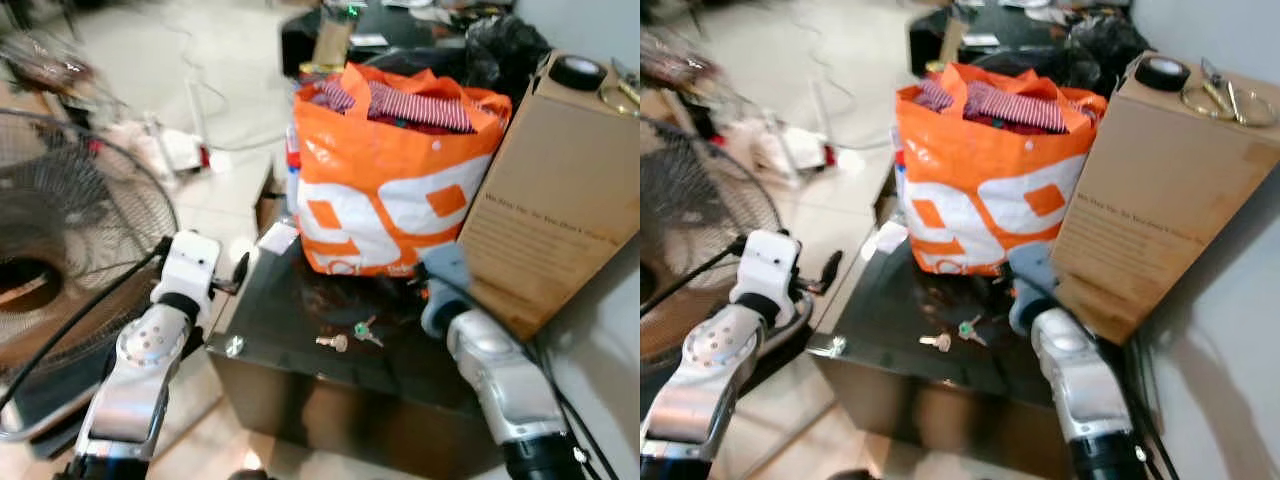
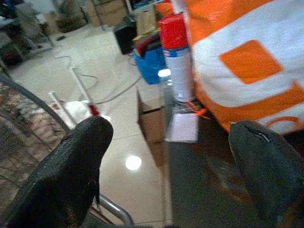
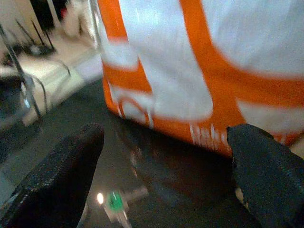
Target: Hang keys on a hook
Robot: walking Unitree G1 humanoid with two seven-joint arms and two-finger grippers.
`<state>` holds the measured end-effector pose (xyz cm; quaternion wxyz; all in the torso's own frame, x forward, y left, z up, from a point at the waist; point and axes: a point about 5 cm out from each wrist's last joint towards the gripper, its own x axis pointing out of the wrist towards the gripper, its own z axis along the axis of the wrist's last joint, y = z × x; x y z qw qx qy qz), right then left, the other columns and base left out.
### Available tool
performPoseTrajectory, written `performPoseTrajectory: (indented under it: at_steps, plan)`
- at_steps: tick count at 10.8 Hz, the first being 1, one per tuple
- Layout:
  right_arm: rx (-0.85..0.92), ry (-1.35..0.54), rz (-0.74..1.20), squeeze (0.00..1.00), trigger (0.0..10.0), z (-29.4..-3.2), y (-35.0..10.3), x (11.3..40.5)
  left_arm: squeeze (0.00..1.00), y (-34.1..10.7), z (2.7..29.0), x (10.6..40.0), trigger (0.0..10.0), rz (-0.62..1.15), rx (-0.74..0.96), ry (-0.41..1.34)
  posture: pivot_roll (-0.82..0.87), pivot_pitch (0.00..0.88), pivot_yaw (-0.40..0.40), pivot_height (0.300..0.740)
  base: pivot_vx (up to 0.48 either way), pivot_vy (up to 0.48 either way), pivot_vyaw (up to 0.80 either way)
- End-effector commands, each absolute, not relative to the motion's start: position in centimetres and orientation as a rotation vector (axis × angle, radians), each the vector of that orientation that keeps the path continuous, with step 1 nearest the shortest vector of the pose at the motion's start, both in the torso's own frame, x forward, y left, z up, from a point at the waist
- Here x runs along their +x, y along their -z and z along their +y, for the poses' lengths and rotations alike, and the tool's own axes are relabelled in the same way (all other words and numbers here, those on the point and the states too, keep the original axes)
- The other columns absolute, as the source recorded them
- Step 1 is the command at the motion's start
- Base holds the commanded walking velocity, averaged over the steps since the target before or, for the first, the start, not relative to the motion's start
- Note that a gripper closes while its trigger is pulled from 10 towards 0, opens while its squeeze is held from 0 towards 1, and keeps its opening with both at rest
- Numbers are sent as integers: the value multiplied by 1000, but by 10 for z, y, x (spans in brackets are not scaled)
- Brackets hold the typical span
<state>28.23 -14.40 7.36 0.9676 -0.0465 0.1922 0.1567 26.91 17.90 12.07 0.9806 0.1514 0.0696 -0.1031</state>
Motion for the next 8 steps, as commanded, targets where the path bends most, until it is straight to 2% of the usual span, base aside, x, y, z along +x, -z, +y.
performPoseTrajectory:
  at_steps: [1,3,4,5,8]
  plan:
    - [-106,-315,398,1000,10000,-145,-74,287,0,-121,183,267,10000,153,308,217,17,0,-39,740,0,0,0]
    - [-117,-325,460,1000,10000,-142,-61,292,0,-117,186,266,10000,180,344,256,15,0,-39,740,0,0,0]
    - [-109,-364,503,922,10000,-133,-49,295,0,-112,185,266,10000,217,358,336,2,0,-28,740,0,0,0]
    - [-164,-381,534,0,10000,-127,-39,296,0,-104,184,263,10000,263,372,397,-8,0,-19,740,0,0,0]
    - [-218,-394,598,0,10000,-115,-15,294,0,-103,182,262,10000,276,395,484,-7,0,-21,740,0,0,0]
